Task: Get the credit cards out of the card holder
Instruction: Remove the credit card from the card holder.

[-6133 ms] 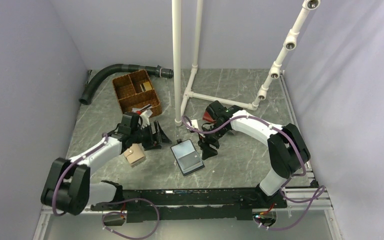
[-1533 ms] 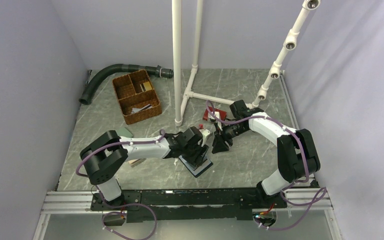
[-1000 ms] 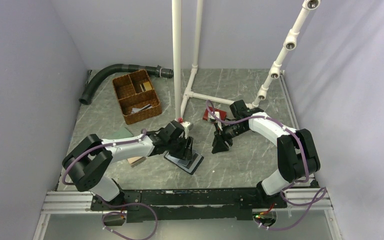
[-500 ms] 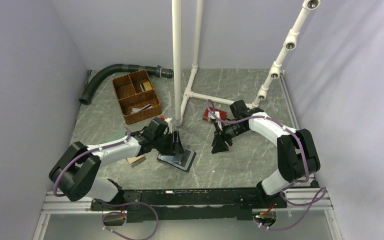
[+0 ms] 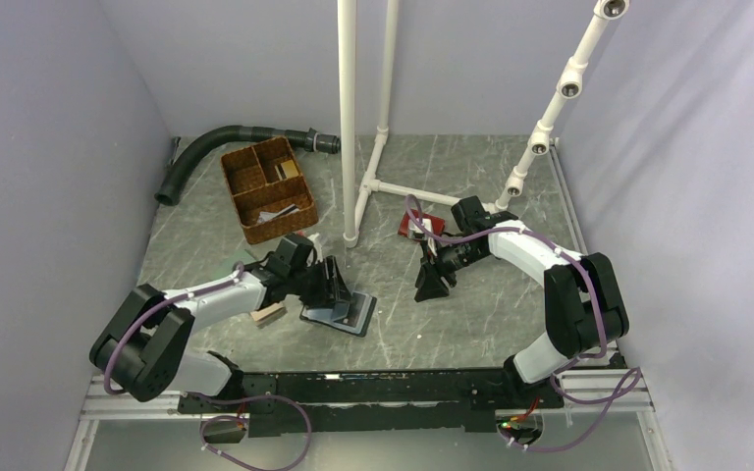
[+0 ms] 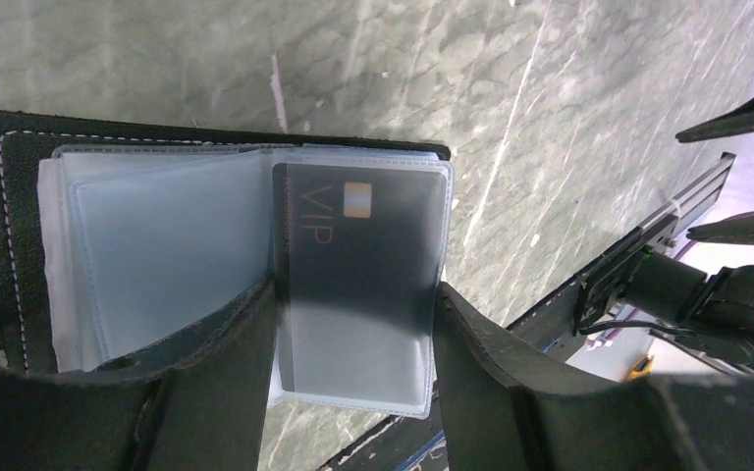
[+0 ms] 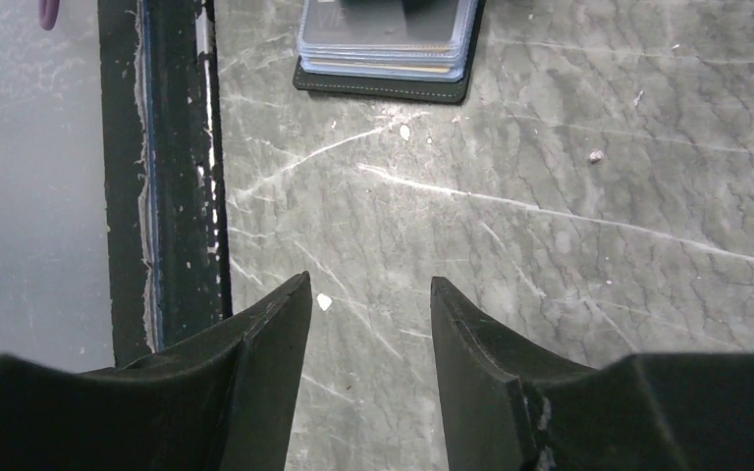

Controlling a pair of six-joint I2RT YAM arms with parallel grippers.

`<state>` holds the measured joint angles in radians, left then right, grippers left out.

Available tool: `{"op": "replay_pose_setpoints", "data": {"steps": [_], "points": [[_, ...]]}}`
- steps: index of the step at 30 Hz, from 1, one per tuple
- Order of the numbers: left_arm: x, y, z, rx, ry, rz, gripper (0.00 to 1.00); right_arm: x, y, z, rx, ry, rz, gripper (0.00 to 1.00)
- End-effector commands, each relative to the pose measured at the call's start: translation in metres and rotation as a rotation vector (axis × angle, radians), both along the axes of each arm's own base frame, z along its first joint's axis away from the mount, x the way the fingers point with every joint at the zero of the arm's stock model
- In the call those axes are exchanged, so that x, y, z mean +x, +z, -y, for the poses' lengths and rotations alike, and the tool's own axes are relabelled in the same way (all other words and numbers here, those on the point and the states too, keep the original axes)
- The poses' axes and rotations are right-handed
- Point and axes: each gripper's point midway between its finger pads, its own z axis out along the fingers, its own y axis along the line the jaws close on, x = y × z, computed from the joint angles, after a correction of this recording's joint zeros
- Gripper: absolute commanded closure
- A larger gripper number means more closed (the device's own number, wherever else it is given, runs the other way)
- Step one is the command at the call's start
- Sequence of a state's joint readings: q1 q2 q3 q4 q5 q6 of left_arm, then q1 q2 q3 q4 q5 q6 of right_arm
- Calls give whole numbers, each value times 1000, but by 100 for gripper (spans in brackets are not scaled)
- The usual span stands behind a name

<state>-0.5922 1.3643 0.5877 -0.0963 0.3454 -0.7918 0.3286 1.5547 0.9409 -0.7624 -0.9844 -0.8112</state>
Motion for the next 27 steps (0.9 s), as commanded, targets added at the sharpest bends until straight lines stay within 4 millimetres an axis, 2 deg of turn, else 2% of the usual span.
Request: {"op": "replay_pose_setpoints", "data": {"steps": [1, 6, 10, 12, 16, 22, 27], "points": [[6, 15, 4, -105, 36, 5, 67, -4, 8, -9, 57, 22, 0, 49], [7, 15, 2, -151, 57, -15, 68, -11, 6, -23, 54, 28, -39, 53], [7, 17, 3, -196, 67, -25, 68, -24, 7, -53, 31, 76, -64, 62], [7, 17, 4, -211, 64, -30, 69, -29, 8, -70, 30, 86, -102, 70], [4, 18, 7, -250, 51, -39, 69, -19, 8, -100, 29, 2, -229, 85], [1, 22, 14, -329, 48, -46, 69, 7, -8, -121, -8, -253, -425, 91], [0, 24, 17, -374, 59, -53, 67, 11, -19, -130, -28, -348, -551, 95]]}}
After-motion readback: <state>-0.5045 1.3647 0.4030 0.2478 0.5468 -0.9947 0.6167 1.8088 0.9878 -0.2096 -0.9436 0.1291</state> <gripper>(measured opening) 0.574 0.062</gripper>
